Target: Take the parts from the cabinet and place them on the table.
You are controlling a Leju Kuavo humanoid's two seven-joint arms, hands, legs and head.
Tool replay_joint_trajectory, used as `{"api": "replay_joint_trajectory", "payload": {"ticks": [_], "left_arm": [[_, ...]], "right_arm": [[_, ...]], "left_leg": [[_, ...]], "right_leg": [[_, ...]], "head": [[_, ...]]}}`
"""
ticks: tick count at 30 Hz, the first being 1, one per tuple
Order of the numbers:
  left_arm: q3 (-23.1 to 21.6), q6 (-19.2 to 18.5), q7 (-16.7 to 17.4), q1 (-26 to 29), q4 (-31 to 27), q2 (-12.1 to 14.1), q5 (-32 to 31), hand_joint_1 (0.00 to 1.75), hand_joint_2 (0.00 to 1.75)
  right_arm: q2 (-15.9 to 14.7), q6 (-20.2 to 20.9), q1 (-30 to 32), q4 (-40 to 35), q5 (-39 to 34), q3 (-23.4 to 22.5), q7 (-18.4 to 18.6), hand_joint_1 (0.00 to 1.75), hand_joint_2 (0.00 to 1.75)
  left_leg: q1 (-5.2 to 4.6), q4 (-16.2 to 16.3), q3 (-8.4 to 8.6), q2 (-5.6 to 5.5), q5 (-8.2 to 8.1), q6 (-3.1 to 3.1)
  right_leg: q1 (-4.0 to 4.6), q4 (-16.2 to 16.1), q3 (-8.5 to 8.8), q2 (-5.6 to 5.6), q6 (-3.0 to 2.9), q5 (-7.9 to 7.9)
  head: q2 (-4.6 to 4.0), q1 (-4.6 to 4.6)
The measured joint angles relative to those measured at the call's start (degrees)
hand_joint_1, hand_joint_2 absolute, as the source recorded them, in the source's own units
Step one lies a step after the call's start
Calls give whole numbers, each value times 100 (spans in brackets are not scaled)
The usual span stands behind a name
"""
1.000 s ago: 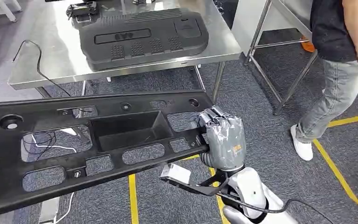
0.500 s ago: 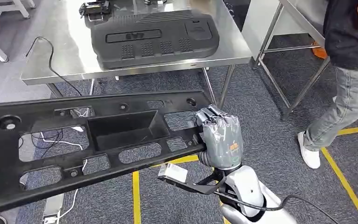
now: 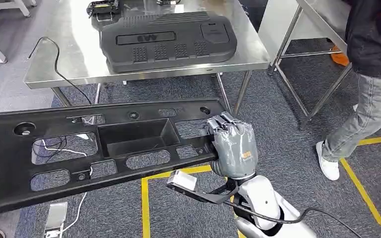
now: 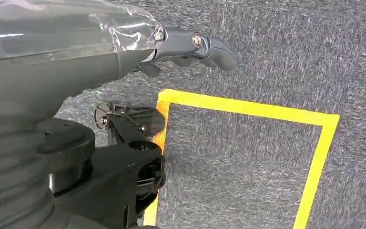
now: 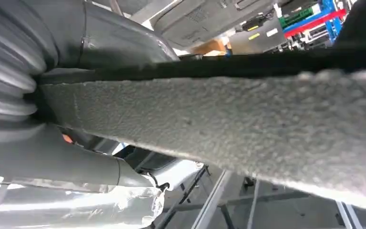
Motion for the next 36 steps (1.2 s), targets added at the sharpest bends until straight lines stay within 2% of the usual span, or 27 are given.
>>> {"api": "replay_joint_trajectory", "payload": {"ticks": [1,2,14,26,27,28,29,30,31,32,34,35,36], "left_arm": [[0,0,0,0,0,0,2,0,175],[0,0,0,3,0,2,2,0,175],[0,4,0,6,0,2,-2,0,175],[0,28,-2,6,0,2,-2,0,175],[0,28,-2,6,0,4,-2,0,175],[0,28,-2,6,0,9,-2,0,175],[0,26,-2,6,0,9,-2,0,175],[0,22,-4,8,0,7,-2,0,175],[0,20,-9,7,0,7,-4,0,175],[0,13,-9,2,0,7,-4,0,175],[-2,15,-9,6,0,7,-4,0,175],[-2,13,-9,9,0,7,-4,0,175],[-2,13,-9,11,0,7,-4,0,175]], "right_arm": [[-2,26,0,-2,-11,0,7,175,175],[-2,48,0,0,-31,2,11,175,175],[-7,74,-2,-2,-55,4,22,175,175],[-9,81,-3,-2,-57,4,22,175,175],[-9,83,-4,-2,-59,4,22,175,175],[-9,83,-14,-2,-59,4,22,175,175],[-11,90,-18,-4,-59,4,22,175,175],[-15,92,-28,-24,-59,4,22,175,175],[-20,94,-27,-24,-59,4,22,175,175],[-22,96,-40,-28,-59,7,20,175,175],[-24,100,-28,-33,-63,7,24,175,175],[-26,102,-22,-33,-63,7,28,175,175],[-31,109,-21,-33,-66,7,31,175,175]], "left_leg": [[-15,7,4,1,-9,-4],[-23,9,5,1,-14,4],[-18,10,18,2,-19,9],[3,7,26,2,-19,-4],[-15,31,18,-2,-34,7],[-42,23,21,-23,-49,58],[-37,-29,45,-9,-30,66],[79,-204,148,-16,57,92],[55,-275,208,-11,75,100],[64,-291,228,-4,85,112],[66,-286,228,-6,73,110],[68,-280,228,-13,65,104],[86,-260,231,-31,47,77]], "right_leg": [[-8,-26,7,10,-58,25],[-14,-36,14,6,3,30],[-5,-37,17,6,13,25],[15,-18,16,6,-1,16],[5,-48,21,6,12,28],[-28,-80,35,-19,62,49],[-20,-113,63,-22,82,60],[-11,-97,96,-12,83,20],[-12,36,63,63,89,-60],[-18,367,-99,119,86,-256],[-43,1297,-589,154,124,-660],[-59,1605,-771,154,148,-722],[-81,1667,-854,154,173,-627]], "head": [[0,22],[0,26],[0,22],[0,22],[0,22],[0,15],[0,13],[0,31],[0,46],[0,59],[0,107],[0,105],[0,109]]}}
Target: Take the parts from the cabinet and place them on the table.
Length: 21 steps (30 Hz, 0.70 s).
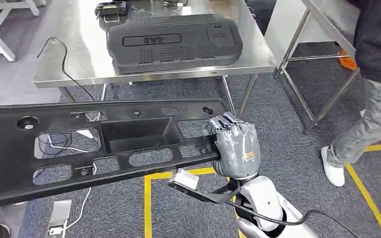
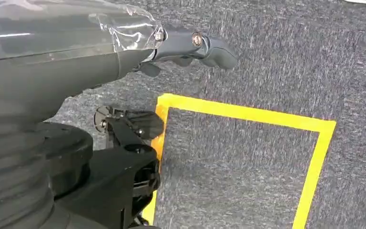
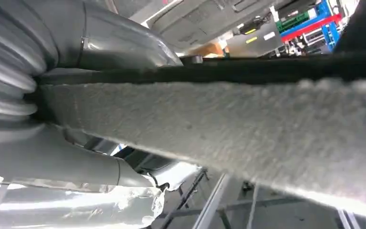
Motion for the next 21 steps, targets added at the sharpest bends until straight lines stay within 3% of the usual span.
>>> {"api": "replay_joint_trajectory", "payload": {"ticks": [1,3,4,5,6,7,9,10,12,13,14,15,16,18,19,20,21], "left_arm": [[2,0,0,0,0,0,0,0,175],[0,-9,0,-4,0,0,0,0,175],[0,-13,0,-6,0,7,0,0,175],[0,-15,0,-21,-2,22,0,0,175],[0,-20,0,-21,-2,22,0,0,175],[0,-22,0,-16,-2,22,0,0,175],[0,-24,2,-16,-2,24,2,0,175],[0,-24,2,-19,-2,24,0,0,175],[0,-24,2,-26,-2,22,0,0,175],[0,-24,0,-20,-2,22,0,0,175],[0,-24,2,-11,-2,22,2,0,175],[0,-24,2,0,-2,24,2,0,175],[0,-24,2,4,-2,22,0,0,175],[0,-24,2,-1,-2,24,0,0,175],[0,-24,2,-1,-2,24,0,0,175],[0,-22,2,2,-2,42,0,0,175],[-2,-22,2,-1,-2,42,0,0,175]], "right_arm": [[-4,4,-1,0,0,0,-2,175,175],[-20,4,-1,0,0,0,-2,175,175],[-20,4,3,2,0,0,-2,175,175],[-20,9,6,-9,0,0,0,175,175],[-20,13,10,-17,-9,4,0,175,175],[-30,18,6,-17,-9,2,2,175,175],[-35,20,6,-20,-7,4,7,175,175],[-37,20,6,-20,-9,4,7,175,175],[-39,20,2,-31,-7,4,7,175,175],[-39,20,4,-31,-7,4,7,175,175],[-42,20,4,-31,-7,4,7,175,175],[-42,24,4,-31,-7,4,7,175,175],[-44,26,4,-31,-7,4,7,175,175],[-46,26,1,-31,-7,4,7,175,175],[-46,26,-3,-33,-7,4,7,175,175],[-46,28,-7,-33,-7,4,9,175,175],[-46,31,-5,-33,-7,4,9,175,175]], "left_leg": [[26,25,8,-15,-28,-42],[109,138,20,-46,-115,-154],[115,209,-11,-55,-181,-243],[83,300,-38,-73,-225,-306],[79,279,-41,-89,-220,-322],[84,261,-25,-92,-216,-336],[107,281,-3,-89,-250,-378],[101,425,-21,-42,-334,-384],[65,1198,-398,-9,-723,-371],[43,1699,-661,-9,-918,-361],[24,2080,-882,-9,-1010,-335],[-4,2194,-981,-8,-957,-298],[-40,2036,-948,-9,-782,-230],[-143,1142,-602,-11,-206,-43],[-217,648,-443,-8,3,76],[-221,608,-396,2,-66,137],[-261,474,-354,3,-61,136]], "right_leg": [[-25,-258,85,-1,19,231],[-84,-1241,513,-1,85,806],[-85,-1482,624,39,147,740],[-54,-1511,603,95,51,746],[-48,-1449,574,90,-43,721],[-37,-1424,567,86,-73,705],[-37,-1413,573,78,-171,689],[-34,-1417,592,58,-208,686],[-6,-1416,609,30,-258,662],[19,-1415,613,16,-279,649],[51,-1415,621,11,-299,636],[81,-1415,639,10,-318,624],[112,-1415,667,10,-336,609],[169,-1418,742,12,-361,567],[180,-1422,774,10,-363,541],[209,-1425,770,4,-344,524],[168,-1432,755,20,-332,522]], "head": [[0,2],[0,7],[0,18],[0,75],[0,63],[0,-22],[0,-37],[0,-66],[0,-96],[0,-109],[0,-116],[0,-114],[0,-118],[0,-125],[0,-118],[0,-81],[0,-92]]}}
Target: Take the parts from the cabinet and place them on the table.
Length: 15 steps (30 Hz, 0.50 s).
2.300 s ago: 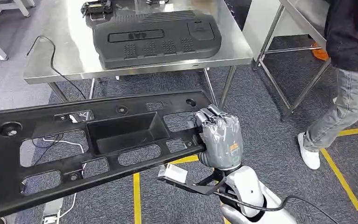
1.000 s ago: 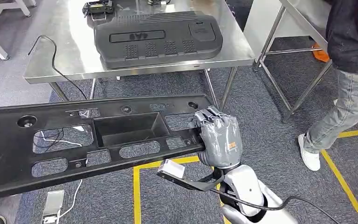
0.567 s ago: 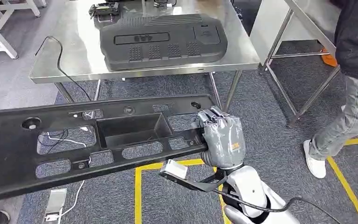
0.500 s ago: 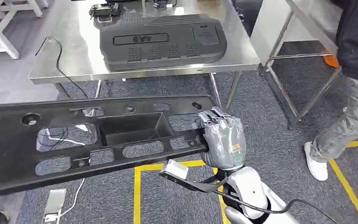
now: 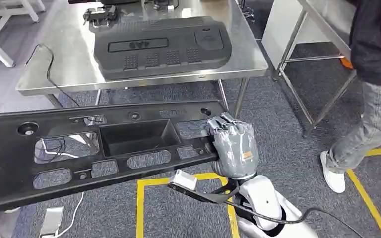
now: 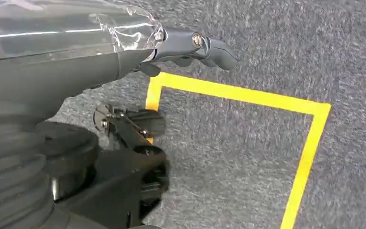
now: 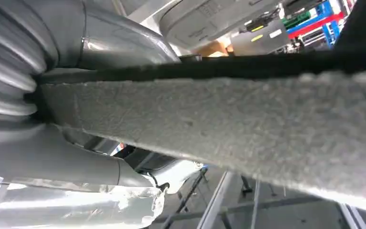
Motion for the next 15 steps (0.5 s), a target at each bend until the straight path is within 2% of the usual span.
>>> {"api": "replay_joint_trajectory", "payload": {"ticks": [2,3,4,5,7,8,9,10,11,12,13,14,15], "left_arm": [[2,0,0,-3,0,0,-2,0,175],[2,0,0,4,0,0,4,0,175],[2,4,0,7,0,0,4,0,175],[2,4,0,3,0,0,2,0,175],[2,4,0,-3,0,-2,0,0,175],[2,2,0,2,2,-2,-2,0,175],[2,2,0,4,2,-2,-2,0,175],[2,2,0,6,2,-2,0,0,175],[2,2,0,5,2,-2,0,0,175],[2,2,0,4,2,-2,0,0,175],[2,2,0,5,2,-2,-2,0,175],[2,2,0,-1,2,0,0,0,175],[2,2,0,-4,2,-2,0,0,175]], "right_arm": [[0,2,-1,0,0,4,4,175,175],[0,2,-6,0,2,4,4,175,175],[-4,2,2,-4,2,4,4,175,175],[-4,2,-17,-7,9,4,4,175,175],[-4,2,-17,-9,11,4,9,175,175],[-4,2,-2,-9,11,4,18,175,175],[-4,2,2,-9,11,4,20,175,175],[-4,2,1,-9,11,4,20,175,175],[-4,2,1,-9,11,4,20,175,175],[-11,2,0,-9,11,4,20,175,175],[-15,2,-2,-9,13,4,20,175,175],[-15,7,-5,-4,13,4,22,175,175],[-15,7,-3,-13,13,4,22,175,175]], "left_leg": [[-23,-37,-7,-7,-18,-1],[28,-138,38,-5,6,2],[76,-234,109,11,49,-36],[84,-279,144,5,54,-10],[89,-278,155,5,44,6],[88,-275,156,5,34,5],[89,-269,160,3,21,1],[93,-259,174,-2,3,-2],[100,-246,192,-10,-22,-17],[108,-221,219,-18,-52,-42],[113,-194,237,-23,-91,-73],[90,-178,224,-24,-115,-108],[81,-138,208,-30,-129,-131]], "right_leg": [[-28,-45,5,-24,49,10],[2,-74,34,-25,87,9],[-16,-1,41,-20,113,-45],[-7,195,-51,-8,136,-173],[-36,1031,-501,0,189,-569],[-48,1405,-720,0,213,-680],[-55,1591,-855,0,230,-667],[-68,1481,-848,-1,244,-488],[-79,1112,-704,-2,243,-212],[-86,568,-469,-3,243,101],[-91,67,-256,-4,237,313],[-67,17,-216,6,217,192],[-59,-38,-217,20,155,230]], "head": [[0,-22],[0,-31],[0,-22],[0,-2],[0,35],[0,35],[0,39],[0,48],[0,50],[0,57],[0,72],[0,77],[0,79]]}}
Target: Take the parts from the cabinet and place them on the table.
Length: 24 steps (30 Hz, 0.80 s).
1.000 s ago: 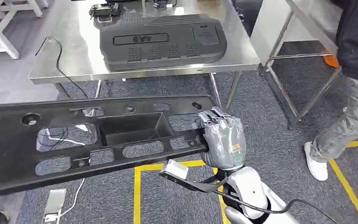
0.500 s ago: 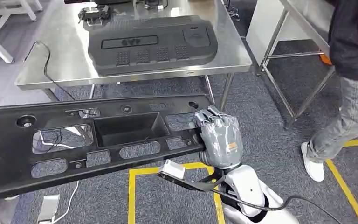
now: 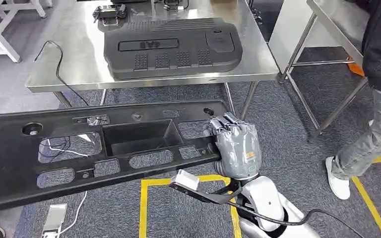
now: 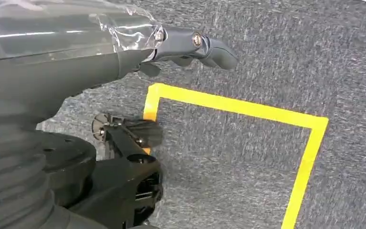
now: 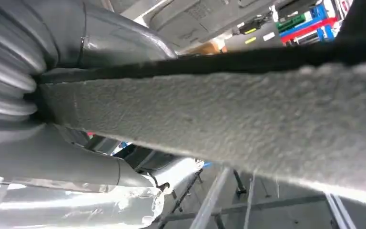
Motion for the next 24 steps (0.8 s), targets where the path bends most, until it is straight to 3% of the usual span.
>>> {"api": "replay_joint_trajectory", "payload": {"ticks": [3,5,7,8,9,10,11,13,14,15,17,19,20,22,24], "left_arm": [[0,0,0,2,0,0,-2,0,175],[0,0,0,-2,0,2,-2,0,175],[0,0,0,4,0,2,-2,0,175],[0,0,0,10,0,2,-2,0,175],[0,0,0,15,0,2,0,0,175],[0,0,0,19,0,2,0,0,175],[0,0,0,18,0,2,0,0,175],[0,0,0,13,0,2,0,0,175],[0,0,2,14,0,2,-2,0,175],[0,0,2,8,0,2,-2,0,175],[0,0,2,16,0,2,-2,0,175],[2,2,2,30,0,2,0,0,175],[2,2,2,24,0,0,0,0,175],[2,2,2,9,0,-2,0,0,175],[2,2,2,15,0,-2,0,0,175]], "right_arm": [[-11,0,2,0,2,2,2,175,175],[-11,0,1,-2,2,2,2,175,175],[-11,0,3,-2,2,2,4,175,175],[-11,0,3,-2,2,2,11,175,175],[-11,0,4,-2,2,2,11,175,175],[-11,4,8,-2,2,4,11,175,175],[-11,7,9,-2,2,4,11,175,175],[-11,9,7,-2,2,4,13,175,175],[-11,9,7,-2,2,4,15,175,175],[-11,9,1,-2,2,4,17,175,175],[-11,9,1,-2,2,4,17,175,175],[-13,11,-2,-4,2,4,17,175,175],[-13,9,1,-4,2,4,17,175,175],[-13,11,-16,-4,2,4,17,175,175],[-11,11,10,-4,2,4,17,175,175]], "left_leg": [[8,-39,32,1,-5,-77],[14,209,-25,17,-182,-155],[57,1096,-453,18,-626,-219],[67,1516,-673,18,-772,-237],[74,1734,-802,19,-801,-244],[81,1728,-838,19,-692,-241],[86,1452,-730,19,-477,-228],[88,387,-252,19,111,-178],[88,85,-129,20,116,-151],[48,3,-116,18,105,-143],[40,26,-131,9,95,-119],[62,-34,-109,8,112,-54],[84,-97,-60,24,137,-19],[79,-106,-49,29,129,31],[67,-98,-45,29,113,57]], "right_leg": [[18,-12,6,12,-95,-10],[-29,-58,55,-10,-160,-1],[-21,-55,74,-33,-204,-23],[-17,-53,79,-38,-213,-31],[-17,-51,82,-39,-215,-36],[-17,-51,100,-36,-211,-48],[-18,-51,123,-32,-206,-65],[-19,-52,202,-28,-173,-107],[-18,-62,218,-31,-152,-125],[6,-40,202,-20,-121,-144],[-12,-68,211,-23,-72,-139],[1,-88,235,-22,-9,-157],[-11,46,211,-9,15,-258],[1,765,-151,-13,46,-648],[-3,1528,-555,-13,67,-916]], "head": [[0,-33],[0,-78],[0,-107],[0,-105],[0,-105],[0,-107],[0,-107],[0,-109],[0,-107],[0,-114],[0,-112],[0,-107],[0,-98],[0,-46],[0,-39]]}}
